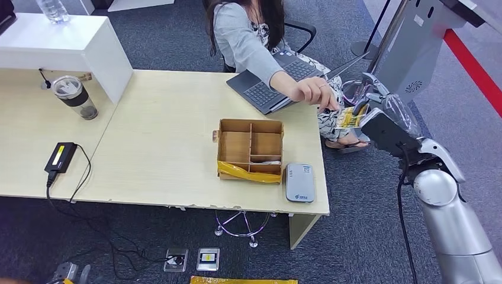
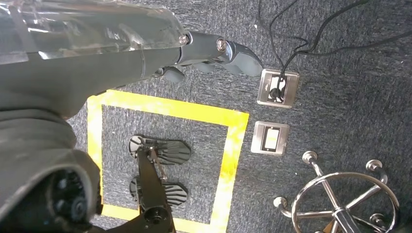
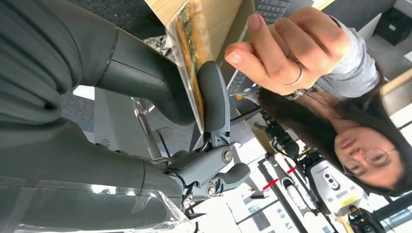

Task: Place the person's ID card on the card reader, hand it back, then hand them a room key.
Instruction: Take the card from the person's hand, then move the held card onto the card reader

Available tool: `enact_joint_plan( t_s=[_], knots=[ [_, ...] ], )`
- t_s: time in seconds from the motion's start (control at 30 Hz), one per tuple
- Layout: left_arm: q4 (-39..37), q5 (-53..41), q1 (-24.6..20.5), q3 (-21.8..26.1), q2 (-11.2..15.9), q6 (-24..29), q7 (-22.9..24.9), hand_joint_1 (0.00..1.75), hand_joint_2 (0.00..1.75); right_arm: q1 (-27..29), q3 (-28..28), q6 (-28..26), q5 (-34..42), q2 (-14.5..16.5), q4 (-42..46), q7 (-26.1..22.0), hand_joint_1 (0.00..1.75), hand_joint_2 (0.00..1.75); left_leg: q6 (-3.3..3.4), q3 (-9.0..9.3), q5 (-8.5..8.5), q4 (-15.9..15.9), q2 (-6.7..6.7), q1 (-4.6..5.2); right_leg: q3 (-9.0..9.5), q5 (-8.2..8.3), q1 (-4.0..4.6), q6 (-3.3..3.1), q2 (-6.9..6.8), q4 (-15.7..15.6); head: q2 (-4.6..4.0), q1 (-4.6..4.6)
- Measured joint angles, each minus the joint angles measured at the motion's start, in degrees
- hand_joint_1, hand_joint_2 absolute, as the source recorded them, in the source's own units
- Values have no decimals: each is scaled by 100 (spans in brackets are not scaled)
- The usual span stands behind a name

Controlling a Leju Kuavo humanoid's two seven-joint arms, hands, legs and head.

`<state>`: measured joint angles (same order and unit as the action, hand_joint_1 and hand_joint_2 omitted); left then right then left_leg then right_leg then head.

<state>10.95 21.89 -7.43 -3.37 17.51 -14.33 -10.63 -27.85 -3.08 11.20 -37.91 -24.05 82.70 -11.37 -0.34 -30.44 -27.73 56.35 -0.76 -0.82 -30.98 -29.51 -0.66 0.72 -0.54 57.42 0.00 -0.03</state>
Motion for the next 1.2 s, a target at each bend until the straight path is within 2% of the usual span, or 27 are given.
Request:
enact_joint_plan(
  t_s=[0.37, 0.57, 0.8, 1.2],
  knots=[
    [0, 14, 0, 0, 0, 18, 2, 0, 0, 121, 61, 31, 50, 27, 101, 20, 175, 175, 0, 1, 0, 0, 1, 0, 0, 0, 0, -1, 1, 0, 0, 1],
    [0, 6, 0, 0, -2, 21, 14, 0, 0, 334, 30, 145, -213, 50, 76, -95, 175, 175, 0, -1, 0, 0, 0, 0, 0, 0, 0, -1, 0, 0, 0, 1],
    [0, -28, -1, 0, -2, 13, 14, 0, 0, 596, -141, 153, -488, 92, -15, -131, 175, 175, 0, -1, 0, 0, 0, 0, 0, 0, 0, -1, 0, 0, 0, 1],
    [0, -79, -3, 0, -2, 3, 14, 0, 0, 634, -472, 137, -608, 123, -174, -116, 175, 175, 0, -2, 0, 0, 1, 0, 0, 0, 0, -1, 1, 1, 0, 1]
  ],
)
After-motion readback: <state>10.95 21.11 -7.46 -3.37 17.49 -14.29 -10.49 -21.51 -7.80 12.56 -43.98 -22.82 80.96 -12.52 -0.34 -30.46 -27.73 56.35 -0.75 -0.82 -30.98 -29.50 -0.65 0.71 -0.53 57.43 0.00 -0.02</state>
